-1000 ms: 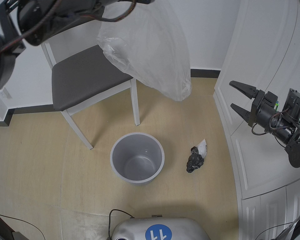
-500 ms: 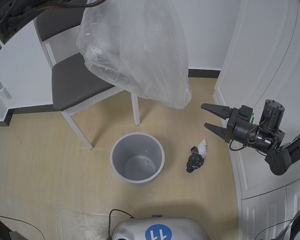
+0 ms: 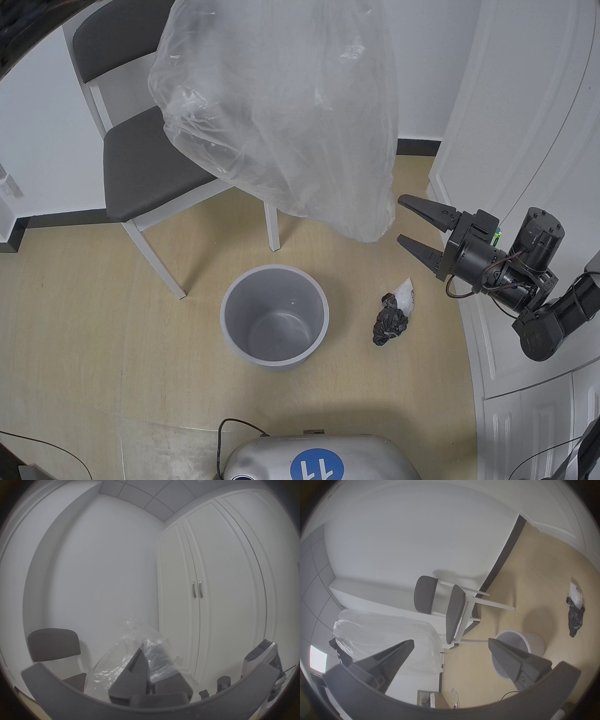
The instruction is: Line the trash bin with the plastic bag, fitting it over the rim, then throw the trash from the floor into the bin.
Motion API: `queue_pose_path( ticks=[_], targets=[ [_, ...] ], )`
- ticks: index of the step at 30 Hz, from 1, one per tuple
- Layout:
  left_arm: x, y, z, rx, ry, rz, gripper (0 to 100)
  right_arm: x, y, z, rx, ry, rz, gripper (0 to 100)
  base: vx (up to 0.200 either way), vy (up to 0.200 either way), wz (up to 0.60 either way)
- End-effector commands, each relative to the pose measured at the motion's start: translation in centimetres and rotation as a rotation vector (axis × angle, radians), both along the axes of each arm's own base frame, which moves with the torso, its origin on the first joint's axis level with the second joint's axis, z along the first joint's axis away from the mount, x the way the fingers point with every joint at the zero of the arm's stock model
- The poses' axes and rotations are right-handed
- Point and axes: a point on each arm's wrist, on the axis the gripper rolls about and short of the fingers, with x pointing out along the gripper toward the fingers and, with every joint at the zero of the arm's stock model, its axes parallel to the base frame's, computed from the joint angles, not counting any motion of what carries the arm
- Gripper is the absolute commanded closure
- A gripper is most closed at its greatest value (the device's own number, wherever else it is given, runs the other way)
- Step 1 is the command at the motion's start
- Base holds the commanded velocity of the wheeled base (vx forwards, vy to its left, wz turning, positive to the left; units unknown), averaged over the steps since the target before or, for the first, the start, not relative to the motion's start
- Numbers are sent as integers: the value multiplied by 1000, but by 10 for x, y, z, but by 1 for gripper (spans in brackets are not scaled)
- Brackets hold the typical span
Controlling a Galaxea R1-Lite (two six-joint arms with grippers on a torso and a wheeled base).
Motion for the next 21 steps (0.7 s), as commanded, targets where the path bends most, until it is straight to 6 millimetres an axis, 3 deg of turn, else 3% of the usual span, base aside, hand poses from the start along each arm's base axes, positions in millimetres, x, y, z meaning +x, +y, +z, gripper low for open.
queue_pose_path(
  ticks=[1, 16, 17, 21],
  targets=[
    [-1, -9, -3, 9, 3, -19, 100, -4, 9, -7, -3, 18, 29, 0, 0, 0, 0],
    [-8, -20, -6, 10, -3, -59, 100, -5, 9, -6, 2, 10, 9, 0, 0, 0, 0],
    [-7, -20, -6, 9, -4, -57, 100, -5, 8, -6, 3, 11, 3, 100, 0, 0, 0],
    [-5, -19, -6, 9, -3, -47, 100, -6, 8, -4, 4, 6, 3, 100, 0, 0, 0]
  ],
)
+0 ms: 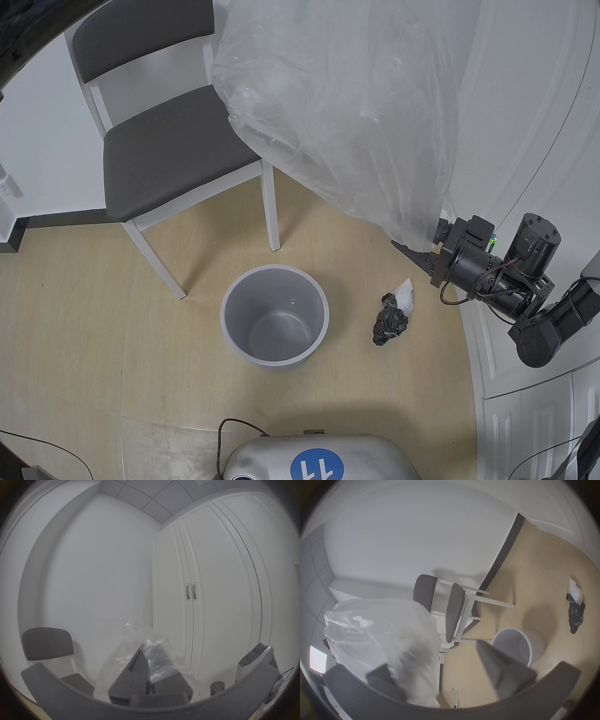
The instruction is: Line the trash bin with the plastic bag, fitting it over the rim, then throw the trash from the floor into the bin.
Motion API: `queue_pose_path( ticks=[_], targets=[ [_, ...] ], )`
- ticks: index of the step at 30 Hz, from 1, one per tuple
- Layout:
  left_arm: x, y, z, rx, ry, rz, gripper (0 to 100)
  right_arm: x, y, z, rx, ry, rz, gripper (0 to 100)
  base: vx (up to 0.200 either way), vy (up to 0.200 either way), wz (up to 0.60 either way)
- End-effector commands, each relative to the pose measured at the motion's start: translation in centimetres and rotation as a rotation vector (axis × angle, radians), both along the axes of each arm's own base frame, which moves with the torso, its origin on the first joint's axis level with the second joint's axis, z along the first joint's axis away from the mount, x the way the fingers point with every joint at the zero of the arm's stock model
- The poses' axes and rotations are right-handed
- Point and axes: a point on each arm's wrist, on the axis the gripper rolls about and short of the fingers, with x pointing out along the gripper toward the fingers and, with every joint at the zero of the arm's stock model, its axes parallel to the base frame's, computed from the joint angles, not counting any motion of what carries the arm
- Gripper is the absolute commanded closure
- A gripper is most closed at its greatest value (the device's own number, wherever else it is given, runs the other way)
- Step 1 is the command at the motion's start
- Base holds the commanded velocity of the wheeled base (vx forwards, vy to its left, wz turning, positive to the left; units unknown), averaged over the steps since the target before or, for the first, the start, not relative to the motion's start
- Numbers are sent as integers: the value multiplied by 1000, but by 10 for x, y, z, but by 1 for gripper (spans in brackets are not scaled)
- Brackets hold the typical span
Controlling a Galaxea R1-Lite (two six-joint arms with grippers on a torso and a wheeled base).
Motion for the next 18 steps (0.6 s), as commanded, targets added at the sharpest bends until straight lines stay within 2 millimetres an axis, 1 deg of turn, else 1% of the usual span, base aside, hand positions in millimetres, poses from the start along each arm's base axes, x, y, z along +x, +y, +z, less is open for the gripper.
queue_pose_path(
  ticks=[1, 3, 6, 7, 9, 10, 14, 15, 16, 17, 18],
  targets=[
    [3, 0, -1, 4, 4, 11, 100, -1, -1, 2, 2, -8, -2, 100, 0, 0, 0],
    [5, 1, -2, 8, 4, 22, 100, -1, -1, 3, 3, -9, -4, 100, 0, 0, 0],
    [15, 6, -3, 13, 7, 60, 100, -2, -2, 3, -1, -12, -10, 100, 0, 0, 0],
    [15, 6, -3, 13, 7, 60, 100, -2, -2, 3, -1, -12, -10, 100, 0, 0, 0],
    [23, 9, -5, 16, 11, 92, 100, -1, -3, 2, -16, -24, -16, 100, 0, 0, 0],
    [23, 9, -5, 16, 11, 92, 100, -1, -3, 2, -16, -24, -16, 100, 0, 0, 0],
    [39, 17, -8, 32, 40, 179, 100, 0, -6, 1, -44, -47, -32, 100, 0, 0, 0],
    [41, 17, -9, 34, 44, 188, 100, 0, -6, 1, -44, -47, -33, 100, 0, 0, 0],
    [57, 16, -19, 49, 101, 310, 100, 2, -11, 3, -45, -52, -51, 100, 0, 0, 0],
    [61, 14, -23, 47, 135, 372, 100, 5, -15, 4, -45, -53, -63, 100, 0, 0, 0],
    [62, 14, -24, 45, 140, 379, 100, 5, -15, 5, -44, -55, -66, 100, 0, 0, 0]
  ],
)
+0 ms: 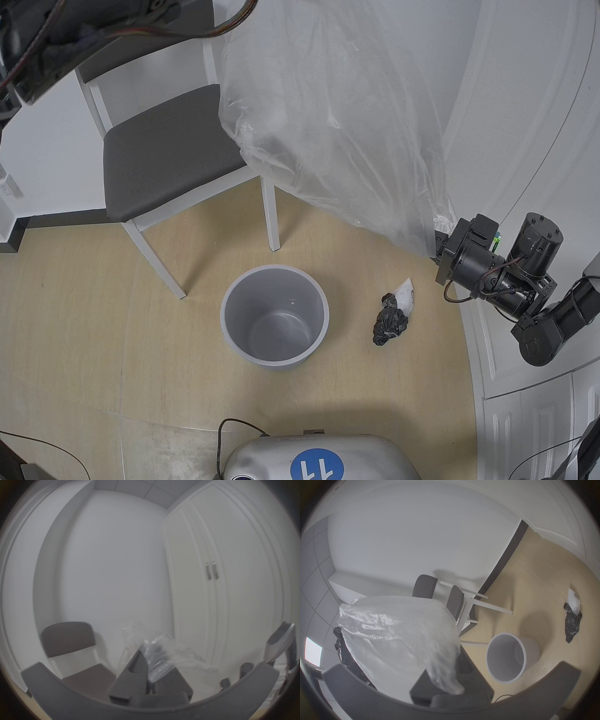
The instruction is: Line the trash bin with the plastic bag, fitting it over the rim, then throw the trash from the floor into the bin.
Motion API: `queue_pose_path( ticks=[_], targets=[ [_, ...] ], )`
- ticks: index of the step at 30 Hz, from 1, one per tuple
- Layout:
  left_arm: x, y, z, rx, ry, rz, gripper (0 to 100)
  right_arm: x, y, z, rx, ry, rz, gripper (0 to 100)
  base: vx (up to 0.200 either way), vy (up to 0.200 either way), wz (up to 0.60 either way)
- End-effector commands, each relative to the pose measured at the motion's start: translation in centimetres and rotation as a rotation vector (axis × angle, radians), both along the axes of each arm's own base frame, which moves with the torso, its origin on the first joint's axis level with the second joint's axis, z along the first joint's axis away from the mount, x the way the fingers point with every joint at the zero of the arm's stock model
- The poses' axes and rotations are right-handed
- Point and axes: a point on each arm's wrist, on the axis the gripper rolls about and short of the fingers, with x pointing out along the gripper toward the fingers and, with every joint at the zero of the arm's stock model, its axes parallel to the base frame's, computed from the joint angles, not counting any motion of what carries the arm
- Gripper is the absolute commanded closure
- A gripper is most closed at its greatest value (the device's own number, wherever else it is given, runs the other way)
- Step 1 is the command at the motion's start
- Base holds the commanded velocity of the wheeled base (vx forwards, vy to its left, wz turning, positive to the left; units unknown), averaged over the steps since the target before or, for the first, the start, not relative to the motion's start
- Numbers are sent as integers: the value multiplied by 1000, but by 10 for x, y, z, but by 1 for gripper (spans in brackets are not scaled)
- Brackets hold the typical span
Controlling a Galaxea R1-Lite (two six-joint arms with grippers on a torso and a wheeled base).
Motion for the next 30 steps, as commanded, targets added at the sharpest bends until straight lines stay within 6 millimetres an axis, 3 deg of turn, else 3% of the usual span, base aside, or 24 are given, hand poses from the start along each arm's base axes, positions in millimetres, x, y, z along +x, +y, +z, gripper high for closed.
queue_pose_path(
  ticks=[1, 7, 11, 16, 23, 30],
  targets=[
    [29, -2, -21, 15, 115, 231, 100, 8, -16, 11, 2, -18, -57, 100, 0, 0, 0],
    [42, 20, -28, -33, 172, 282, 100, 8, -34, 54, -20, 90, -205, 100, 0, 0, 0],
    [46, 29, -48, -22, 277, 294, 100, 0, -38, 73, -79, 131, -245, 100, 0, 0, 0],
    [47, 29, -61, -39, 325, 271, 100, -5, -38, 72, -139, 118, -249, 100, 0, 0, 0],
    [55, 39, -107, -138, 505, 277, 100, -25, -30, 61, -262, 61, -214, 100, 0, 0, 0],
    [58, 41, -117, -317, 532, 193, 100, -26, -19, 55, -326, 79, -221, 100, 0, 0, 0]
  ],
)
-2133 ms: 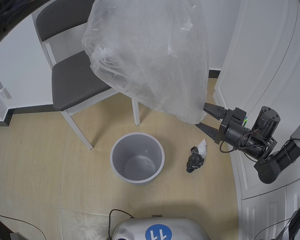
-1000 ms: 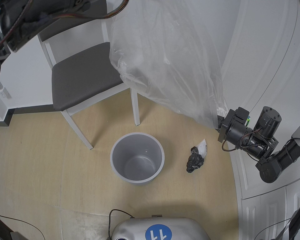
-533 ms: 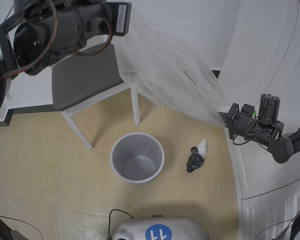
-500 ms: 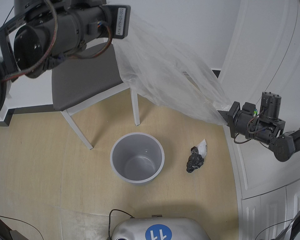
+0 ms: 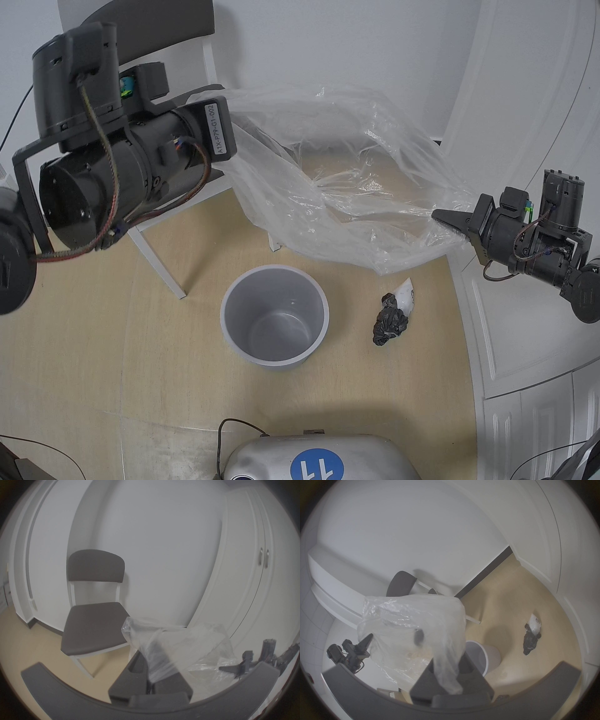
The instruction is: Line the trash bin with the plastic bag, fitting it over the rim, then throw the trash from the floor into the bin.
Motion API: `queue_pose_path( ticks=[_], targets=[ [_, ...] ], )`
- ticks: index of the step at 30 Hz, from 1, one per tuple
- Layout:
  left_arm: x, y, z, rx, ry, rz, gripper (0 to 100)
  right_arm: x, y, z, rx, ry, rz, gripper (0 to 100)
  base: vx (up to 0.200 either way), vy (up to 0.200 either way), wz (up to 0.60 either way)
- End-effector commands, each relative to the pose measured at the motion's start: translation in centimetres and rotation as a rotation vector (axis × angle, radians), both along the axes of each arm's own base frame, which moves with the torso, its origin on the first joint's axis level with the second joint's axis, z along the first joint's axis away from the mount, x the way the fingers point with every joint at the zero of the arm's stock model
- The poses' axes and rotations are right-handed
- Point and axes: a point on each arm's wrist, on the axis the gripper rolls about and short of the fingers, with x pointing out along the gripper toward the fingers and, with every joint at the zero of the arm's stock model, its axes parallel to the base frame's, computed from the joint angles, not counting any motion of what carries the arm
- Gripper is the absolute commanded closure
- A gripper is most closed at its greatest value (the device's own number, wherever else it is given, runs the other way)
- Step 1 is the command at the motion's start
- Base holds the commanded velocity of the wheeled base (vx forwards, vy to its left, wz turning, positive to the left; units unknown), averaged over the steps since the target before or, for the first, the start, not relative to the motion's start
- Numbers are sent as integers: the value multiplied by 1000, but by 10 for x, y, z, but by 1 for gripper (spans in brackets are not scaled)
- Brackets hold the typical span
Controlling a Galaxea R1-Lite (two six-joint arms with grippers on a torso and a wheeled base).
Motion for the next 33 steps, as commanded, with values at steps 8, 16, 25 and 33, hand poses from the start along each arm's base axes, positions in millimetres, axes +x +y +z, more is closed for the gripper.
queue_pose_path(
  ticks=[8, 16, 25, 33],
  targets=[
    [16, 15, -55, -107, 84, -58, 100, -10, 15, -9, -133, -23, -21, 100, 0, 0, 0],
    [35, 22, -87, -112, 107, -53, 100, -4, 20, -26, -238, -13, -57, 100, 0, 0, 0],
    [56, 29, -114, -102, 144, 1, 100, -17, 36, -49, -450, 52, -32, 100, 0, 0, 0],
    [48, 51, -118, -40, 153, -21, 100, -20, 58, -83, -758, 54, -108, 100, 0, 0, 0]
  ],
)
